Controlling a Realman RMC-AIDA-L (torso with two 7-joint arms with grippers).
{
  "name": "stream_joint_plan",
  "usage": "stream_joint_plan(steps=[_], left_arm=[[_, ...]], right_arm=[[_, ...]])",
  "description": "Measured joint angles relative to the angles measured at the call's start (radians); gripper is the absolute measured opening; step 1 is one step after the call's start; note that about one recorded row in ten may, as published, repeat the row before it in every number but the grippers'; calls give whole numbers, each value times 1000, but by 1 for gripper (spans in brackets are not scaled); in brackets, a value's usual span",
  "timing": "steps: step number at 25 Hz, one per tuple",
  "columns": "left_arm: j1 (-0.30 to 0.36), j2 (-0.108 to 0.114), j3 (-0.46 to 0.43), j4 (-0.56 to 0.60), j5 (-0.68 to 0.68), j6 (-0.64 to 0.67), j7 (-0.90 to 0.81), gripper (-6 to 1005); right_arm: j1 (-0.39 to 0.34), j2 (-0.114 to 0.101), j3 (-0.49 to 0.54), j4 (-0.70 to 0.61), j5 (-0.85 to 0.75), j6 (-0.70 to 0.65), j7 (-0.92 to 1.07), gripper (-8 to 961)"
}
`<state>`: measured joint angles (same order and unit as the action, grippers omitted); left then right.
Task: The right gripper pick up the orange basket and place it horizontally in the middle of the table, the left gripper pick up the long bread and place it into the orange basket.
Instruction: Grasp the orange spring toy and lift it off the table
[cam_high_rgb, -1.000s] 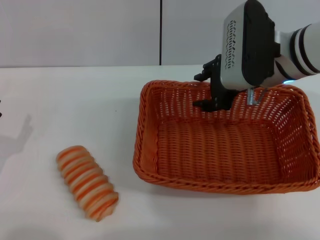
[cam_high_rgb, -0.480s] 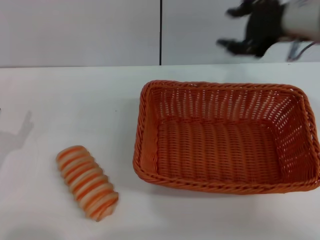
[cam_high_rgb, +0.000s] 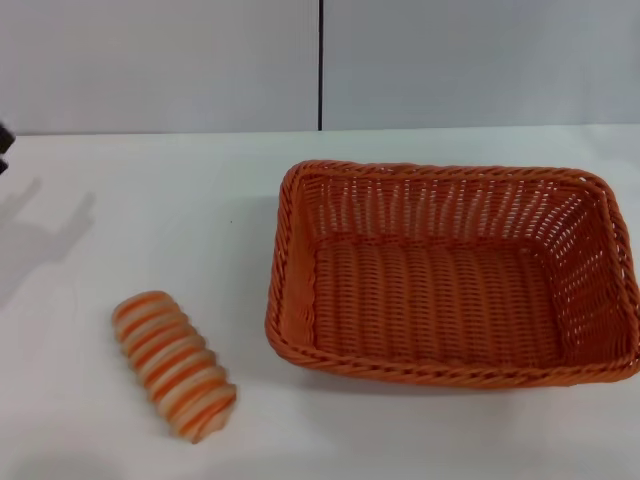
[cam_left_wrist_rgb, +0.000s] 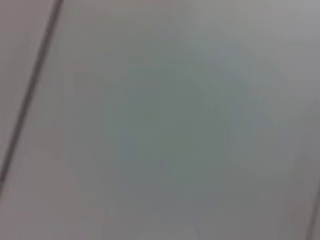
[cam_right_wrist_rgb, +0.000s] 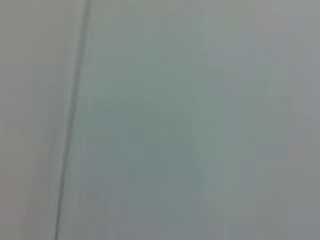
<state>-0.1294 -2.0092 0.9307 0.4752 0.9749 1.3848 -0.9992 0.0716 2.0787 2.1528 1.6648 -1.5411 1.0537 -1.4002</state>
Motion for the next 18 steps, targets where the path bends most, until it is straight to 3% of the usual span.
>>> stream_joint_plan(steps=[2,4,7,8,11,12,13,17,18], left_arm=[[-1,14,-11,140,133,-40,-187,717],[-2,16,-15,186,176,-53,-242,716],[-14,23,-39,338,345,-88,-444,715],[-22,28,-50,391,413,-89,-512,715],[-61,47,-95,520,601,-29,-697,714],[-100,65,-127,567,709,35,-804,714],[-100,65,-127,567,709,35,-804,713],[-200,98,-194,601,932,181,-959,712],[-228,102,-212,607,994,222,-980,712]], right_arm=[[-36,0,27,-123,123,32,-72,590],[-43,0,37,-159,149,45,-89,591],[-53,2,107,-335,257,119,-144,592],[-53,2,107,-335,257,119,-144,592],[-40,1,202,-515,350,220,-221,592],[-32,-1,244,-575,367,257,-246,591],[-23,-2,284,-625,376,289,-264,591],[8,-6,465,-803,372,393,-319,591],[8,-6,465,-803,372,393,-319,591]])
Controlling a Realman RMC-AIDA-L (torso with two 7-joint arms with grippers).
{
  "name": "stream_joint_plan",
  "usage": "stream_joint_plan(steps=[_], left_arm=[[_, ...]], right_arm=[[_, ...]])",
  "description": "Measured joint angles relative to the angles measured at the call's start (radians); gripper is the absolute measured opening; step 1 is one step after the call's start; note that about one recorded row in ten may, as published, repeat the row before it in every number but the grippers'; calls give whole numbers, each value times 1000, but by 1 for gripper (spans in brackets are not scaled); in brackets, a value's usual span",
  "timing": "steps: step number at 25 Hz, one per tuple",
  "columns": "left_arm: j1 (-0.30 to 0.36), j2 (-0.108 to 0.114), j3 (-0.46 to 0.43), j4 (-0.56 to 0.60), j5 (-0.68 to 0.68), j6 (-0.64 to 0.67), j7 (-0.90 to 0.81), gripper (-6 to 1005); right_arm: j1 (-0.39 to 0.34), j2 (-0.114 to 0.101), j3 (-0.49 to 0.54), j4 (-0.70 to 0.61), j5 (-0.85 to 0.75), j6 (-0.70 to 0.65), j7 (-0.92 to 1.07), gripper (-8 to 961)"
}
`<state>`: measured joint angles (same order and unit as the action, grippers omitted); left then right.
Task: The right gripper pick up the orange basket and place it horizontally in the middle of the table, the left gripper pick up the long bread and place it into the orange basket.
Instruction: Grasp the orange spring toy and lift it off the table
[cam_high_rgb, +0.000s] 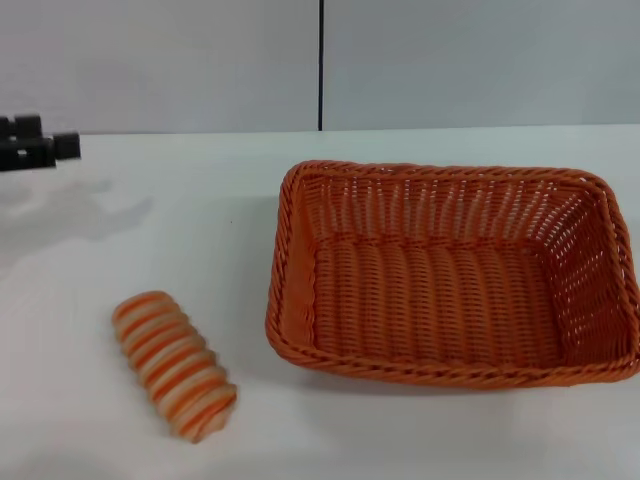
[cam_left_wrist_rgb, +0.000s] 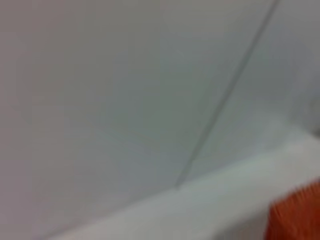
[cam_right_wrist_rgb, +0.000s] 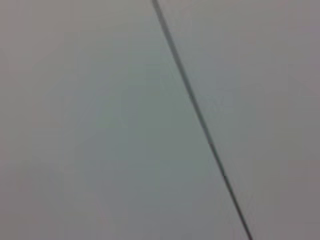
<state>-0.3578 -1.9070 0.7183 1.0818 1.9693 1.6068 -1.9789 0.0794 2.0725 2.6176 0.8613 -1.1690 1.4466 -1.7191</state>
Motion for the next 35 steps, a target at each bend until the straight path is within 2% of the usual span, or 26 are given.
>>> stream_joint_plan(steps=[3,4,5,7,9,10,19,25,35], left_arm=[[-44,-5,-22,25,120,49,-33,711],[-66,-13,-23,51,201,55,-55,710],[-66,-13,-23,51,201,55,-55,710],[-89,-22,-21,70,286,63,-69,709],[-120,-40,-19,74,384,75,-80,709],[-120,-40,-19,74,384,75,-80,708],[-173,-92,-14,61,600,116,-85,705],[-181,-99,-14,25,611,151,-82,704],[-178,-141,-14,-80,614,92,-37,700]], right_arm=[[0,0,27,-44,0,10,-32,591],[0,0,36,-71,0,12,-47,590],[0,0,36,-71,0,12,-47,590],[1,0,41,-91,0,13,-57,590],[1,-1,43,-103,0,9,-67,590],[1,-1,43,-103,0,9,-67,590],[18,-3,54,-149,0,5,-84,590],[23,-4,56,-154,0,6,-84,592],[23,-3,56,-154,5,13,-84,590]])
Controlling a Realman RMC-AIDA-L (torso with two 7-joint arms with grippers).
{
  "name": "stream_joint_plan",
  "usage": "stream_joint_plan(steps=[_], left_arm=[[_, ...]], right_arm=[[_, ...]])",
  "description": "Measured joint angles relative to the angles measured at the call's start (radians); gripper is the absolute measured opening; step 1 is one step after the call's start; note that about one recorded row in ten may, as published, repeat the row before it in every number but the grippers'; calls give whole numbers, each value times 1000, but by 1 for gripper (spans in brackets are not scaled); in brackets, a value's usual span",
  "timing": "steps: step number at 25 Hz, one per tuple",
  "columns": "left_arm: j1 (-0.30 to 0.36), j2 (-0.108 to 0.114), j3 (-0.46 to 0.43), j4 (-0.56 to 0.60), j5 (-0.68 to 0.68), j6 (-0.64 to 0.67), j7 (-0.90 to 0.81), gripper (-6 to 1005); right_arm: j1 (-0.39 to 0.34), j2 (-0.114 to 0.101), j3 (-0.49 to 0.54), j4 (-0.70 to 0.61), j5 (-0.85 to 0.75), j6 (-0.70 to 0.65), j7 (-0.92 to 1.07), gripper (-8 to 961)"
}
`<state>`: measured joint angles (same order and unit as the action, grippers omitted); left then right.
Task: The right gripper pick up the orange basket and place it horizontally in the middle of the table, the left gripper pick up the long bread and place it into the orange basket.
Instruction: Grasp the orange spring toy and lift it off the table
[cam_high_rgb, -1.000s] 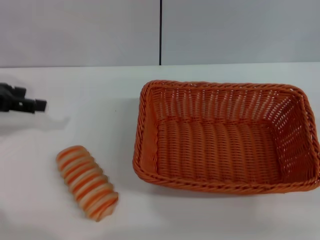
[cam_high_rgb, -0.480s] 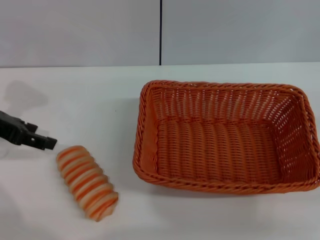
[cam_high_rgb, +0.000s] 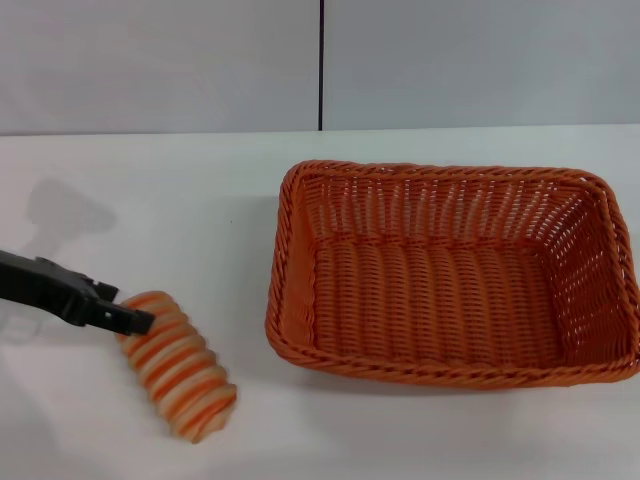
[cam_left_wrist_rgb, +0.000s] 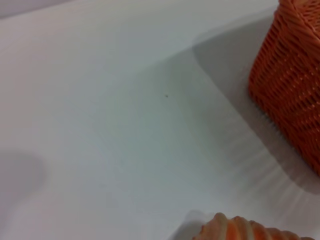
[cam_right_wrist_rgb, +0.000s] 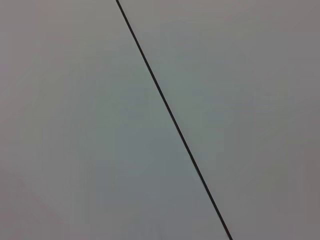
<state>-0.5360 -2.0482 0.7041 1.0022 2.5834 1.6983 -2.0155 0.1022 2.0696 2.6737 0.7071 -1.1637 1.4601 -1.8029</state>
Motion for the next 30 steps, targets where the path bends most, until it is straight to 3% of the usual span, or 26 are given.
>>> stream_joint_plan(steps=[4,22,30], left_arm=[[1,-8,1,-30,-1,-20,10,699],[-18,-9,8,-76,-3,-42,13,693],[-13,-9,14,-57,-8,-45,12,556]], right_arm=[[-1,0,0,0,0,1,2,589],[-10,-2,32,-29,-5,3,1,591],[-10,-4,35,-35,-7,-5,0,590]])
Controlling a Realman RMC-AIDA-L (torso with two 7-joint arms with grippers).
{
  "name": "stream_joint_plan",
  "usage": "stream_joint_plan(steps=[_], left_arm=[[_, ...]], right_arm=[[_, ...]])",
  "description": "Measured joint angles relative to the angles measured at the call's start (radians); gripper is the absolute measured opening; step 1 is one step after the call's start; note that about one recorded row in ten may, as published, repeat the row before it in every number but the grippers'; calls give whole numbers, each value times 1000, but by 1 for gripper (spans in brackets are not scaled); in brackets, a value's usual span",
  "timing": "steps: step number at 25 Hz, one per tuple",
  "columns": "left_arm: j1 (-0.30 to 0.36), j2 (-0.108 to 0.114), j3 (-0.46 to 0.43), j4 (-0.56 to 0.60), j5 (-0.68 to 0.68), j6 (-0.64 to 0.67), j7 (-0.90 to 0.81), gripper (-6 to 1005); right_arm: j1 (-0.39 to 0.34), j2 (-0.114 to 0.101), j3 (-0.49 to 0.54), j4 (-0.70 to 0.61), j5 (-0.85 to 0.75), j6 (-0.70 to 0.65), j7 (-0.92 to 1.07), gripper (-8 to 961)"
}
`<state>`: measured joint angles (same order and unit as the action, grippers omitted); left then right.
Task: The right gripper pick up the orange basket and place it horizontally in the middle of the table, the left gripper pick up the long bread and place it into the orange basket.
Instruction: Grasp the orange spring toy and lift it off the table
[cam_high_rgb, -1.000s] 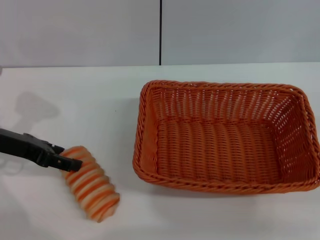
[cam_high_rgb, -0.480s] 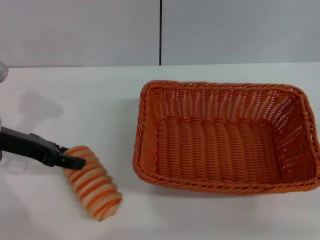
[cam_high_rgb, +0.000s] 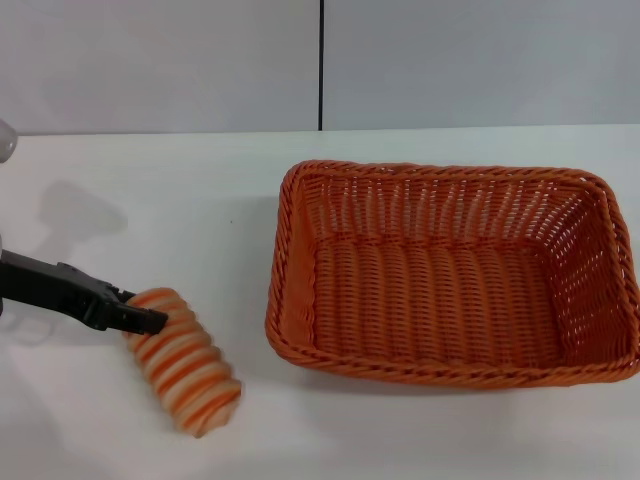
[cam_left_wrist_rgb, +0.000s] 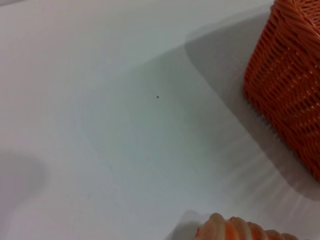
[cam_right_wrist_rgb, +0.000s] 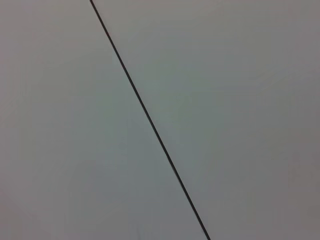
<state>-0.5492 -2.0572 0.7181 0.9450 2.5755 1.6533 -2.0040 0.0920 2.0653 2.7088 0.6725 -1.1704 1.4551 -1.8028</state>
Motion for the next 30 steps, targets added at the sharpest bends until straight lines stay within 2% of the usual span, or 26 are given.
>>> stream_joint_plan(steps=[7,21,26,30], left_arm=[[-4,0,-2,21,0,13,-7,496],[9,4,-44,231,-12,26,-22,391],[-2,13,-63,312,-12,26,-39,354],[-31,29,-70,365,-12,37,-65,323]], right_arm=[[0,-12,3,-23,0,-1,-1,590],[1,-12,3,-22,0,-1,-1,592],[2,-13,3,-26,0,-1,-1,591],[9,-13,4,-32,0,-1,-1,591]])
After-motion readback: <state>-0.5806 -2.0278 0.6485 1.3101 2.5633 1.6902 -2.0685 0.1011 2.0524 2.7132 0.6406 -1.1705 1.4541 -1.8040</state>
